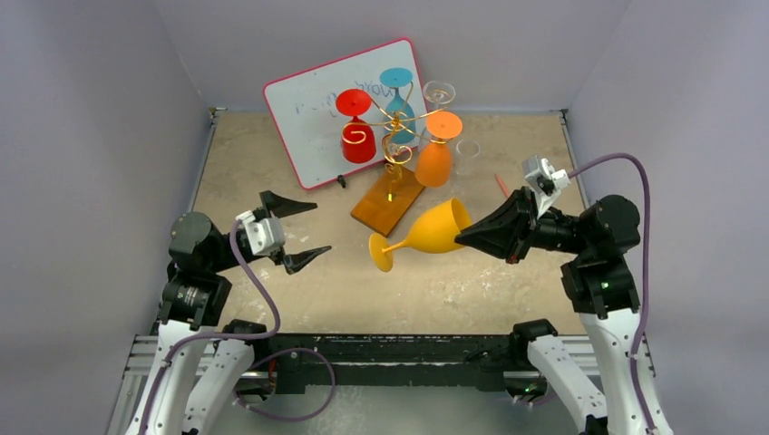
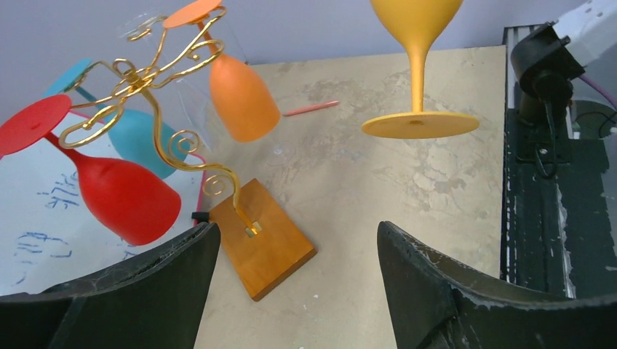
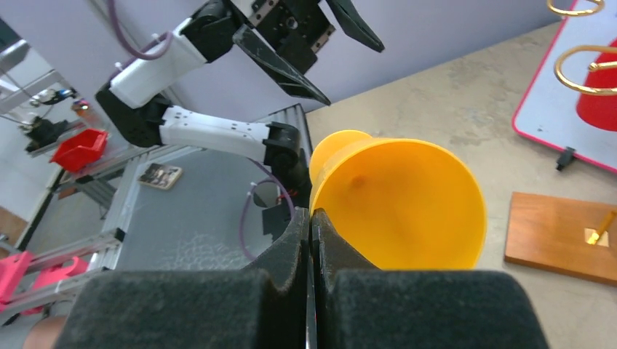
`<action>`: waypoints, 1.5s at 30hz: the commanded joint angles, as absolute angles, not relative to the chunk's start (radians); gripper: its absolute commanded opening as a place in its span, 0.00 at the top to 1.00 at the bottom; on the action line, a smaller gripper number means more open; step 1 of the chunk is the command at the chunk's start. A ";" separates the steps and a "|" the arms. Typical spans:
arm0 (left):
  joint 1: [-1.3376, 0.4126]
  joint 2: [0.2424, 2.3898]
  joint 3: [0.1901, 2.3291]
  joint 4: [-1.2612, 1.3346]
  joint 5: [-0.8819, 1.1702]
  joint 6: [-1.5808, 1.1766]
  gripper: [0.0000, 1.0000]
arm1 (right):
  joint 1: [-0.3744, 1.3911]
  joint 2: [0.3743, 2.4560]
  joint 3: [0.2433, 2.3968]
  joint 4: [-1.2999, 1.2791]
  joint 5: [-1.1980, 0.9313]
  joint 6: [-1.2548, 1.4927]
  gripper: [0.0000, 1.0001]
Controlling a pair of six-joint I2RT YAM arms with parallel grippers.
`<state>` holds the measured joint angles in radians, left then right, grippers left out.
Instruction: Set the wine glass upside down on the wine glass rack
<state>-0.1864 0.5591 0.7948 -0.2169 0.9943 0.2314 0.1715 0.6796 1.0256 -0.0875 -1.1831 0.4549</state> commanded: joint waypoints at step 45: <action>-0.199 0.624 0.954 -0.644 1.296 0.736 0.58 | 0.530 1.128 1.177 0.474 -1.240 0.693 1.00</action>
